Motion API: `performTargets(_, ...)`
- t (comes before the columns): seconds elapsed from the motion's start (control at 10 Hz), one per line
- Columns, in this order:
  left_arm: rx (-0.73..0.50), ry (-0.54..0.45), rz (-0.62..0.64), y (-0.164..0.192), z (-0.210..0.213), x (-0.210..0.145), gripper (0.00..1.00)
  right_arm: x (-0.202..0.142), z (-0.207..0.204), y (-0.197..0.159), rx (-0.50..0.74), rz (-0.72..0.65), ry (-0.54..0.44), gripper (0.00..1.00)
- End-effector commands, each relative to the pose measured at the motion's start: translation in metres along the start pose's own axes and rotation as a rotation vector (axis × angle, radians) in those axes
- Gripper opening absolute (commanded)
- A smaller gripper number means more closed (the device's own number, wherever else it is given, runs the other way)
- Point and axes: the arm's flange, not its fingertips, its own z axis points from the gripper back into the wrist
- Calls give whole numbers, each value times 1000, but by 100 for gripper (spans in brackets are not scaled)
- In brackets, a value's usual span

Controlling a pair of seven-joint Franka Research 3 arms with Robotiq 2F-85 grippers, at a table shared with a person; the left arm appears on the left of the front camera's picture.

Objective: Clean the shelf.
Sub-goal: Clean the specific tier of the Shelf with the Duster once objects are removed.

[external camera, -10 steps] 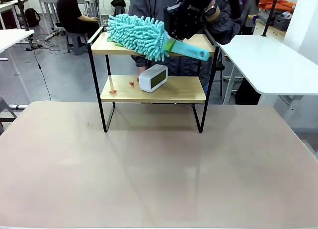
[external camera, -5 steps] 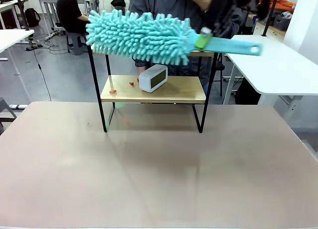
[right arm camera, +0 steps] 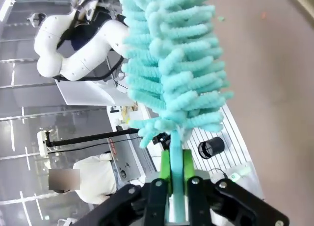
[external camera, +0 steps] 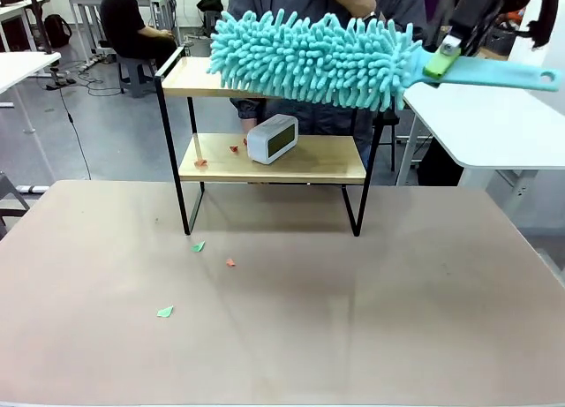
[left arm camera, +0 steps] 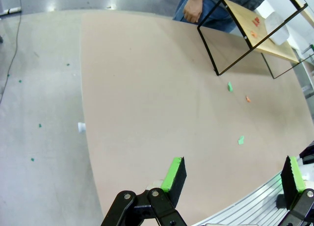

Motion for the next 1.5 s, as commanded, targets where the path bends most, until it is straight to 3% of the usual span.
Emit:
performTargets(0.0, -17, -19, -22, -1, -1, 1, 100, -34, 2, -5, 99, 23, -116, 0)
performTargets(0.1, -17, -19, -22, -1, -1, 1, 100, -77, 27, -17, 182, -8, -240, 0)
performTargets(0.4, -17, -19, -22, -1, -1, 1, 100, -222, 61, -56, 221, -300, -665, 0)
performTargets(0.5, -17, -19, -22, -1, -1, 1, 100, -261, 53, -79, 259, -345, -720, 0)
performTargets(0.7, -17, -19, -22, -1, -1, 1, 100, -303, 14, -141, 401, -508, -665, 0)
performTargets(0.9, -17, -19, -22, -1, -1, 1, 100, -320, -23, -183, 465, -678, -558, 0)
performTargets(1.0, -17, -19, -22, -1, -1, 1, 100, -321, -36, -199, 451, -809, -555, 0)
performTargets(1.1, -17, -19, -22, -1, -1, 1, 100, -328, -19, -172, 447, -618, -608, 0)
performTargets(1.4, -17, -19, -22, -1, -1, 1, 100, -328, -19, -172, 447, -618, -608, 0)
